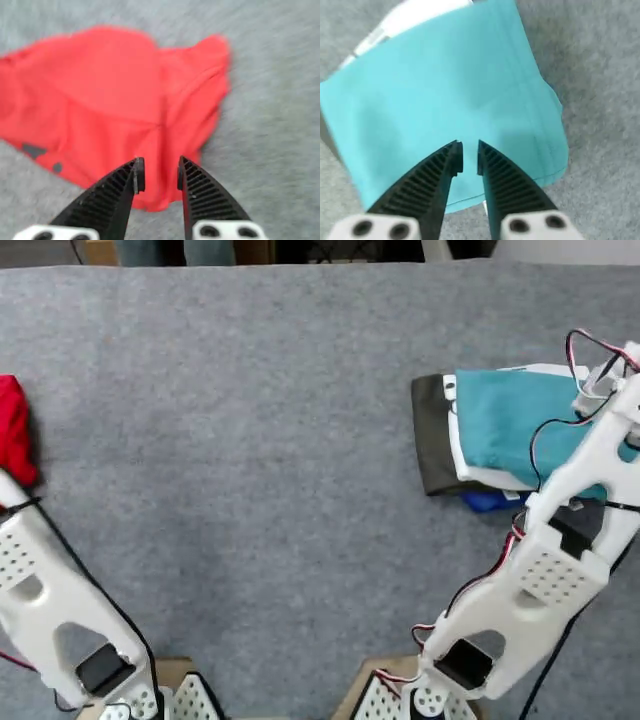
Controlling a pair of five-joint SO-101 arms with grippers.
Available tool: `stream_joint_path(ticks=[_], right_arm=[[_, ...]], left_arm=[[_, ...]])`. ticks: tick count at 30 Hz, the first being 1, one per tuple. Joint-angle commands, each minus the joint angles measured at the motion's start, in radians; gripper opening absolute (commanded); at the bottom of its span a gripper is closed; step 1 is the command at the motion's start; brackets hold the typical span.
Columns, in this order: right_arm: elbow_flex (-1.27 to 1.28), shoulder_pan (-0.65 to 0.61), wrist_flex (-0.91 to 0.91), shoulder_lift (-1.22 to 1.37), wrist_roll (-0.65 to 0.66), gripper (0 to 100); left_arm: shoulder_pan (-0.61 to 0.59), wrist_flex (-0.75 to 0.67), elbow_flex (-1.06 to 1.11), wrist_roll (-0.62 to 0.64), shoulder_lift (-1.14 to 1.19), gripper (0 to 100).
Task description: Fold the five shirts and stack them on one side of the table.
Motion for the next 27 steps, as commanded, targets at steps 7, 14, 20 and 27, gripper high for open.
stream_joint_path(ticks=[7,14,20,27], right_arm=[[-0.096,-0.006,0.005,0.128,-0.002,2.2],[-0.305,-0.106,0.028,0.104,0.002,2.2],[-0.44,-0.18,0.029,0.01,0.002,2.2],[-0.447,-0.292,0.029,-0.119,0.002,2.2]], left_arm=[[-0.14,0.002,0.031,0.02,0.138,23],[-0.091,-0.018,-0.074,0.0,0.298,15],[0.001,0.006,-0.223,-0.015,0.347,2],[0.107,0.011,-0.219,-0.015,0.229,3]])
